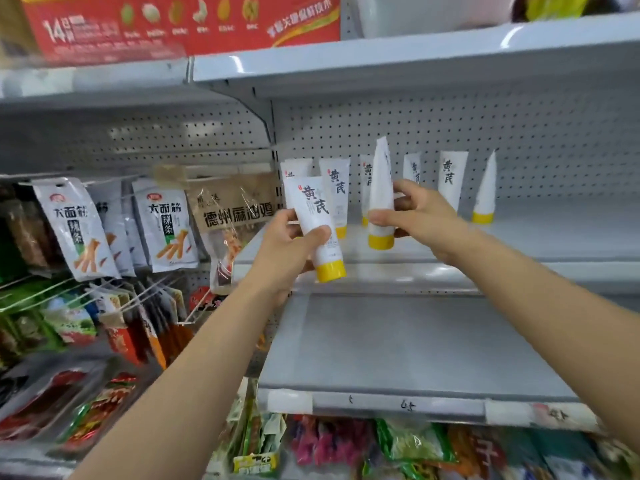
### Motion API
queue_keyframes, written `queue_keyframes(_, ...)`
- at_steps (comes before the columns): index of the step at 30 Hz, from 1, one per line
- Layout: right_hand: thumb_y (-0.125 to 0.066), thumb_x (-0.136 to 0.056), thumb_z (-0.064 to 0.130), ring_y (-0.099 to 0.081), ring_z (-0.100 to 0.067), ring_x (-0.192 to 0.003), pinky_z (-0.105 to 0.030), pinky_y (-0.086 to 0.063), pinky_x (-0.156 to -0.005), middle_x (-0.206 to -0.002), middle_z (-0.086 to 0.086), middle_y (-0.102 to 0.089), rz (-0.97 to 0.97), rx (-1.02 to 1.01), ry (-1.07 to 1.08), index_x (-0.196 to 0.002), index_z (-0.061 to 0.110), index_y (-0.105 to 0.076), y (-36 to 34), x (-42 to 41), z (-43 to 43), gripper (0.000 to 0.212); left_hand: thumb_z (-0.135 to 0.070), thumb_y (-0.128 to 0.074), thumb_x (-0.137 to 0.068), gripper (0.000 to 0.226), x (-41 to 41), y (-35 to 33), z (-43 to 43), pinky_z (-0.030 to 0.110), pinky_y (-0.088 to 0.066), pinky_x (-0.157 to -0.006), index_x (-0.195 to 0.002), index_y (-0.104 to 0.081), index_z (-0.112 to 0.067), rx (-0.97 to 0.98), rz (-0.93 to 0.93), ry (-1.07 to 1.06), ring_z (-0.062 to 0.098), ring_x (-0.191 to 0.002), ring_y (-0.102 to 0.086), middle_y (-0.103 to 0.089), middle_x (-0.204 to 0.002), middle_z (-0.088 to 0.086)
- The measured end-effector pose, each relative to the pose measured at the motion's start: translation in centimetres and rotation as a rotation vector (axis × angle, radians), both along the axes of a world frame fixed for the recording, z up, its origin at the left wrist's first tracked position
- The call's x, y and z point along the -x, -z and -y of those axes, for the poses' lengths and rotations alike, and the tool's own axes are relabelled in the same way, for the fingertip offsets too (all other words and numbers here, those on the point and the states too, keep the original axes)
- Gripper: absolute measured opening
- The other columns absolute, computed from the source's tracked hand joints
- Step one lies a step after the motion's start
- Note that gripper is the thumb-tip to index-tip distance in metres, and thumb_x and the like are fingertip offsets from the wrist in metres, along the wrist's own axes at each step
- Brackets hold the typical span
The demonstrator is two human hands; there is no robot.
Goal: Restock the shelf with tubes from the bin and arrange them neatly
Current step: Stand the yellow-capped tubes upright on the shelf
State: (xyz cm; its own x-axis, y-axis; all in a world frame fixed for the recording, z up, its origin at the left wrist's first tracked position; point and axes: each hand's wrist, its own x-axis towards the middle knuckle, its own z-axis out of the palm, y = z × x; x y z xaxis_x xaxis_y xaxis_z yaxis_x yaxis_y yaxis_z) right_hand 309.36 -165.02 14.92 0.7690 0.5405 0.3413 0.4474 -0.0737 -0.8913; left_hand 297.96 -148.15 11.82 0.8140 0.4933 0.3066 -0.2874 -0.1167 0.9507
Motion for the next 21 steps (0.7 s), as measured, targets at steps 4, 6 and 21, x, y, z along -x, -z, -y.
queue_keyframes(4, -0.074, -0.081, 0.010, -0.064, -0.027, -0.097, -0.039, -0.055, -0.083, -0.107, -0.012, -0.065, -0.052, 0.023, 0.021, -0.114, 0.022, -0.056, -0.4, -5.3, -1.4, 0.040, -0.007, -0.065, -0.089, 0.032, -3.5, -1.2, -0.1, 0.040, -0.060, -0.074, -0.115, -0.049, -0.016, -0.010, -0.016, -0.019, 0.018, -0.094, -0.069, -0.066, -0.113, 0.005)
queue_keyframes(6, -0.074, -0.081, 0.009, -0.063, -0.028, -0.100, -0.035, -0.055, -0.078, -0.115, -0.016, -0.063, -0.086, 0.061, 0.027, -0.127, 0.015, -0.051, 0.2, -7.5, -2.3, 0.052, -0.007, -0.065, -0.089, 0.033, -4.9, -1.4, -0.2, 0.041, -0.060, -0.076, -0.116, -0.049, -0.016, -0.006, -0.027, -0.029, 0.021, -0.098, -0.068, -0.065, -0.114, 0.006)
queue_keyframes(21, -0.076, -0.080, 0.017, -0.062, -0.026, -0.104, -0.047, -0.049, -0.098, -0.112, -0.011, -0.063, -0.069, 0.115, 0.016, -0.119, 0.026, -0.049, 2.6, -12.6, -4.6, 0.049, -0.009, -0.065, -0.089, 0.040, -8.9, -1.1, -0.6, 0.034, -0.058, -0.070, -0.124, -0.047, -0.016, 0.009, -0.050, -0.062, 0.020, -0.098, -0.068, -0.065, -0.114, 0.003)
